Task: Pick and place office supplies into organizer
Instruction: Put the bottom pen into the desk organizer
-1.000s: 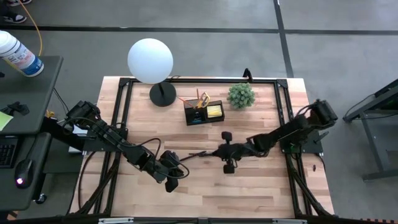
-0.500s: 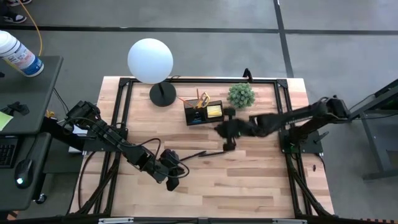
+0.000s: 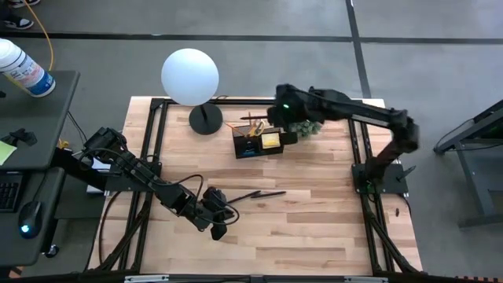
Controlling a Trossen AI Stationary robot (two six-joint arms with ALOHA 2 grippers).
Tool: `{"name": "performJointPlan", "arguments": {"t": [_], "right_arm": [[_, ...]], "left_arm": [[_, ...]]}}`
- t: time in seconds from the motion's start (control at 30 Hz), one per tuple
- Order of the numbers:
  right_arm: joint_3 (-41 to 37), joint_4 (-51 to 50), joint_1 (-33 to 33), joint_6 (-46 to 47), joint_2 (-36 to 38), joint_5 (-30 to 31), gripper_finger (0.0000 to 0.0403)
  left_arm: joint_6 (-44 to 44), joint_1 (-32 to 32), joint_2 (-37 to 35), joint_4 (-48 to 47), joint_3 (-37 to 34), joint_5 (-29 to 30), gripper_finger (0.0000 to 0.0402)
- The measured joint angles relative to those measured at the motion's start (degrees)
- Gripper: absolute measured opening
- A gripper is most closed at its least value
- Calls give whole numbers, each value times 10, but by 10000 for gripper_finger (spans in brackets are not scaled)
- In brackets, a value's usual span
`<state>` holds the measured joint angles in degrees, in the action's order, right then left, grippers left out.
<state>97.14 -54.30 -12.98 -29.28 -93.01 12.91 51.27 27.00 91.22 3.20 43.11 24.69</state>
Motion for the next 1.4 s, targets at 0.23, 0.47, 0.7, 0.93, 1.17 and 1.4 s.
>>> {"name": "performJointPlan", "arguments": {"t": [0.23, 0.47, 0.7, 0.93, 1.17, 1.4], "right_arm": [[205, -173, -20, -9, -167, 1, 24], [322, -255, -21, -4, -285, 5, 24], [319, -273, -21, 5, -328, -17, 24], [313, -256, -24, -11, -334, -20, 24], [313, -234, -24, -46, -334, -33, 32], [313, -214, -24, -57, -334, -32, 44]], "left_arm": [[0, 0, 0, 0, 0, 0, 46], [0, 0, 0, 0, 0, 0, 46], [0, 0, 0, -1, 0, 4, 46], [-5, 0, 0, -1, 0, 4, 46], [-5, 0, 0, -1, 0, 19, 46], [-5, 0, 0, -1, 0, 19, 46]]}}
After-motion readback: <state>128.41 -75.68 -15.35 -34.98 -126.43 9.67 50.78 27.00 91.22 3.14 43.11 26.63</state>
